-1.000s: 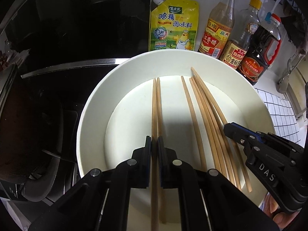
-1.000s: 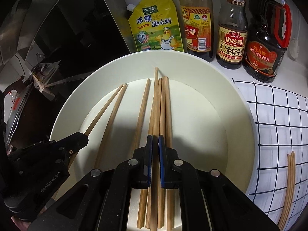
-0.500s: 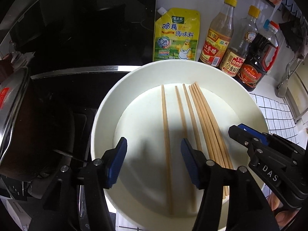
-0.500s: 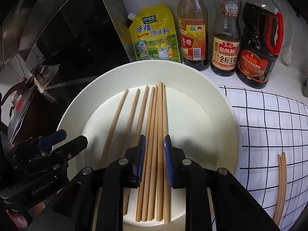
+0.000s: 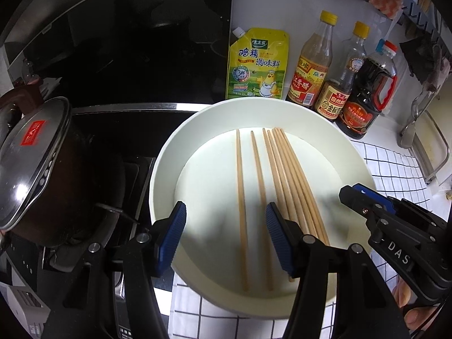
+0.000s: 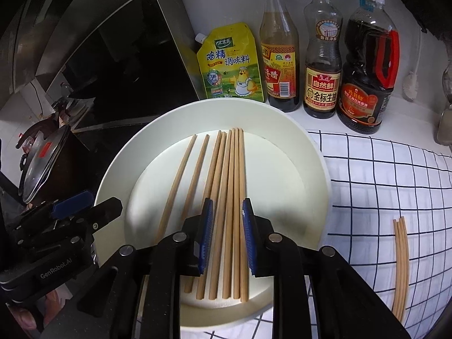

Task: Organize utensils
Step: 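Move both open tools back to the last chopsticks on the mat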

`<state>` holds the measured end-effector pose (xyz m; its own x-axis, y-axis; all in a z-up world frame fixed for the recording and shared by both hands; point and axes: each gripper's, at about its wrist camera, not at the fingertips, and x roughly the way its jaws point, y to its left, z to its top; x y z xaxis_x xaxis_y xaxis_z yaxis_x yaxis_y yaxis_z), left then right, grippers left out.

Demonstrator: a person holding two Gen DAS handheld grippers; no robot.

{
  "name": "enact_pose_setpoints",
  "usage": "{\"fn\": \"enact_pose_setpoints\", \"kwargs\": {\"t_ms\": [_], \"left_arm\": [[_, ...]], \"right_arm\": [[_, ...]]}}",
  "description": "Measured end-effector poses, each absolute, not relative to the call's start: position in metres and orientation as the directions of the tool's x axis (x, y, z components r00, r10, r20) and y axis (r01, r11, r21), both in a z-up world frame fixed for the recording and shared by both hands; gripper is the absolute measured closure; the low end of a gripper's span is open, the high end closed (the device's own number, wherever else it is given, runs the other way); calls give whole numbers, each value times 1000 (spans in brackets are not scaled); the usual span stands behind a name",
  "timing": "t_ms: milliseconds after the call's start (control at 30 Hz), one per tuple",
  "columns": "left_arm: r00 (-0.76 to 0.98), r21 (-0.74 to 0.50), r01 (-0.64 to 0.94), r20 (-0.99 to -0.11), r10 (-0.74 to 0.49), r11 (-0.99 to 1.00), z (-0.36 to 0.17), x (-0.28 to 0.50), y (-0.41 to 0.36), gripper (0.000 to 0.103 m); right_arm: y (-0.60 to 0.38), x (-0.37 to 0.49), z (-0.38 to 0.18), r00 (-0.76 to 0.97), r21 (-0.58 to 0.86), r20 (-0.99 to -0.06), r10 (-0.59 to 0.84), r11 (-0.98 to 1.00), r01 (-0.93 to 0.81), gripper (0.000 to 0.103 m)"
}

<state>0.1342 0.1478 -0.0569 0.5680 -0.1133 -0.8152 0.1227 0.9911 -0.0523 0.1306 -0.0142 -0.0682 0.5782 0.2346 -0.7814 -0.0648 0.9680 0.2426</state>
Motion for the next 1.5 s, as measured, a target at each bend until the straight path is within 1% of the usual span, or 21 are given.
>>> {"fn": "enact_pose_setpoints", "kwargs": {"t_ms": [333,433,633,967,1100,1500], "left_arm": [[588,-59,118,-800,-117,991,-43,110,136,45],[588,-63,121,-800,-123,991,-40,103,128,44],[586,-68,138,-798,-137,988,-35,89,108,43],[571,-70,184,-804,-165,980,-34,70,66,42],[569,-68,210,-803,-178,975,-33,64,45,41],[539,-63,295,-813,-220,953,-39,48,-21,38]], "right_arm": [[-35,97,-49,599,226,-770,220,972,-68,79],[-44,86,-42,606,215,-767,211,974,-67,76],[-66,66,-35,615,208,-765,193,977,-48,75],[-116,37,-36,621,209,-768,156,978,12,73],[-135,26,-37,624,209,-769,140,977,38,68],[-200,-9,-47,631,198,-772,75,972,126,65]]}}
